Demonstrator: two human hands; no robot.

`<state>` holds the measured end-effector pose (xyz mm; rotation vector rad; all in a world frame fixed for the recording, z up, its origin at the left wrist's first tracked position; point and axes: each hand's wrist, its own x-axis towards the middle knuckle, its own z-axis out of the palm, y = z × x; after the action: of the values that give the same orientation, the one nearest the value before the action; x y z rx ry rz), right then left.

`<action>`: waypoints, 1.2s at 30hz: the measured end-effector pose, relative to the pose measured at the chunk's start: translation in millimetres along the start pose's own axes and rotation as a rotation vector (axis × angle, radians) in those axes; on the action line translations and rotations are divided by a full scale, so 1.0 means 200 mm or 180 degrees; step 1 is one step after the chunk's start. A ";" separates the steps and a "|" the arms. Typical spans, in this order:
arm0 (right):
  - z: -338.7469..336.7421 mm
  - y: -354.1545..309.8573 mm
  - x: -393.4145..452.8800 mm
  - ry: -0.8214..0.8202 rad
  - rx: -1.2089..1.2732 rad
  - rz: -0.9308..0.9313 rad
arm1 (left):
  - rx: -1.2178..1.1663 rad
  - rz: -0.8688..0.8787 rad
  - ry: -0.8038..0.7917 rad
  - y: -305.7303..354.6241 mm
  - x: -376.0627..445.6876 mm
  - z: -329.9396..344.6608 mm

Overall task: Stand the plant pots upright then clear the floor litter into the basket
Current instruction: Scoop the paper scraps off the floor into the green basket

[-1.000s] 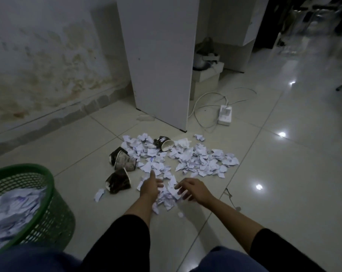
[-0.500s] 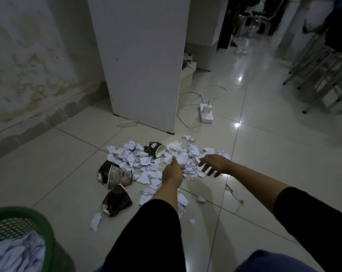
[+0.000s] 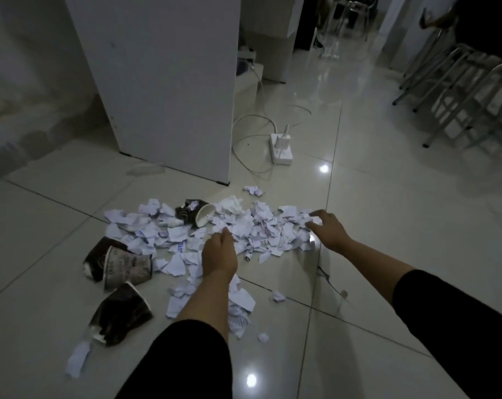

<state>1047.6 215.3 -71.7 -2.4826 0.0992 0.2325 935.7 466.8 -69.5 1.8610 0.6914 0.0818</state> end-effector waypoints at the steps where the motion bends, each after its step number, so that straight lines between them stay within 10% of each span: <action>1: 0.02 0.01 0.04 0.0066 0.0045 -0.0040 | 0.0023 0.0057 0.0018 -0.02 0.02 0.01; 19: 0.43 -0.01 0.23 -0.0167 0.0299 -0.0863 | -0.0007 0.0799 0.0445 -0.24 0.20 0.14; 26: 0.43 -0.28 0.36 0.0765 0.0519 -0.1417 | -0.0160 0.0919 0.0474 -0.32 0.22 0.21; 36: 0.52 -0.45 0.71 -0.0716 -0.1040 -0.1684 | -0.0085 0.1246 0.0697 -0.37 0.19 0.23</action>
<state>1183.6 347.8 -126.1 -2.6711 -0.7323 0.3152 952.8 465.0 -163.2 1.9572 0.4603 0.5520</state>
